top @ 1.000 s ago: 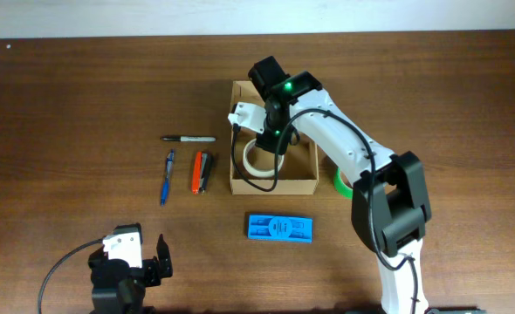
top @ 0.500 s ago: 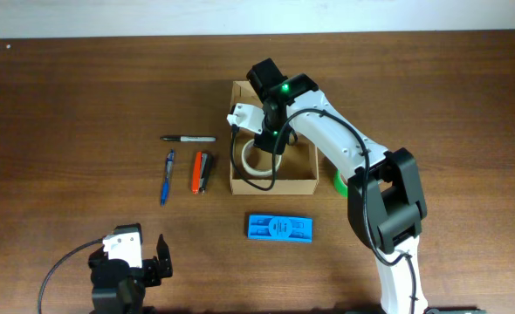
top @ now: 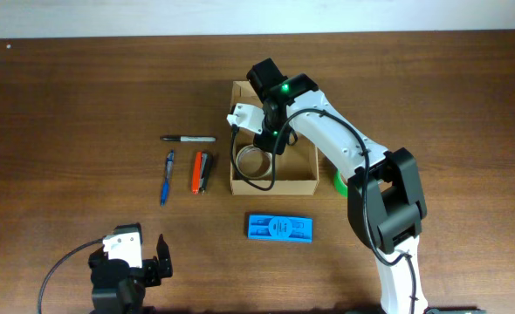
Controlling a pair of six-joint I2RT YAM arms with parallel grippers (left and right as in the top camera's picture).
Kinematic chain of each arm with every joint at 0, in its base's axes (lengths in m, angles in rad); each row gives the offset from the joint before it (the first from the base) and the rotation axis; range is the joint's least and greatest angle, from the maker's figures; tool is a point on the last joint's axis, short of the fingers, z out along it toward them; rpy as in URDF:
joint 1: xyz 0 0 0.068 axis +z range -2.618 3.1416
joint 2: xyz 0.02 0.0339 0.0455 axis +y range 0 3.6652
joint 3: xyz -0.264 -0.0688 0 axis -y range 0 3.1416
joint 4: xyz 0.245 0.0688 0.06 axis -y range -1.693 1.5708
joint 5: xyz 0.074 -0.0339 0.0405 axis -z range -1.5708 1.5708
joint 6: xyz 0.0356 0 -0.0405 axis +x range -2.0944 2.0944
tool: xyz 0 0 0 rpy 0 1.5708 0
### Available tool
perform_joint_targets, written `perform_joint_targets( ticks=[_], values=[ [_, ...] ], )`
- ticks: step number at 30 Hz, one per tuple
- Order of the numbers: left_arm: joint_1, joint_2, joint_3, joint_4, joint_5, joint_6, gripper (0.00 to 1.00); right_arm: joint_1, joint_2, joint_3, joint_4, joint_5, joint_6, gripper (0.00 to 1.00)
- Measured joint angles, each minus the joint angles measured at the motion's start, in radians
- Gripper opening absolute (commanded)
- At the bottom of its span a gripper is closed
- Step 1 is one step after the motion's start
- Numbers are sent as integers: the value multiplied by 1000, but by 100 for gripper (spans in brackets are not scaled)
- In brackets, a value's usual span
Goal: Pack container
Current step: 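Carry the white tape roll into the box and release it, then move the right gripper to the green tape roll and grasp it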
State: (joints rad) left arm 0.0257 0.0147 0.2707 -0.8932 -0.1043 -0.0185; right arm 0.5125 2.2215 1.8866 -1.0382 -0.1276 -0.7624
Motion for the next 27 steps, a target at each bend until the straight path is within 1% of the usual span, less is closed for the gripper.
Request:
perform_joint_targets(
  ticks=[2,9,11,12,13,14,15,16,18,20,22,24,27],
  values=[
    [0,0,0,0,0,0,99,0,0,0,-1,0,0,33],
    [0,0,0,0,0,0,100,0,-1,10,-54,-1,10,35],
    [0,0,0,0,0,0,100,0,-10,23,-86,-4,13,39],
    [0,0,0,0,0,0,100,1,-19,28,-106,-7,16,43],
    [0,0,0,0,0,0,100,1,-34,35,-131,-13,19,51],
    [0,0,0,0,0,0,100,2,-55,42,-151,-16,26,69],
    [0,0,0,0,0,0,99,3,-83,50,-172,-20,30,85],
    [0,0,0,0,0,0,100,4,-108,56,-188,-22,47,95],
    [0,0,0,0,0,0,100,5,-179,69,-208,-23,78,96],
    [0,0,0,0,0,0,100,5,-252,79,-215,-7,124,99],
    [0,0,0,0,0,0,100,1,-311,87,-217,28,193,99],
    [0,0,0,0,0,0,100,-10,-357,94,-224,91,309,99],
    [0,0,0,0,0,0,100,-58,-387,98,-301,211,566,99]
  ],
)
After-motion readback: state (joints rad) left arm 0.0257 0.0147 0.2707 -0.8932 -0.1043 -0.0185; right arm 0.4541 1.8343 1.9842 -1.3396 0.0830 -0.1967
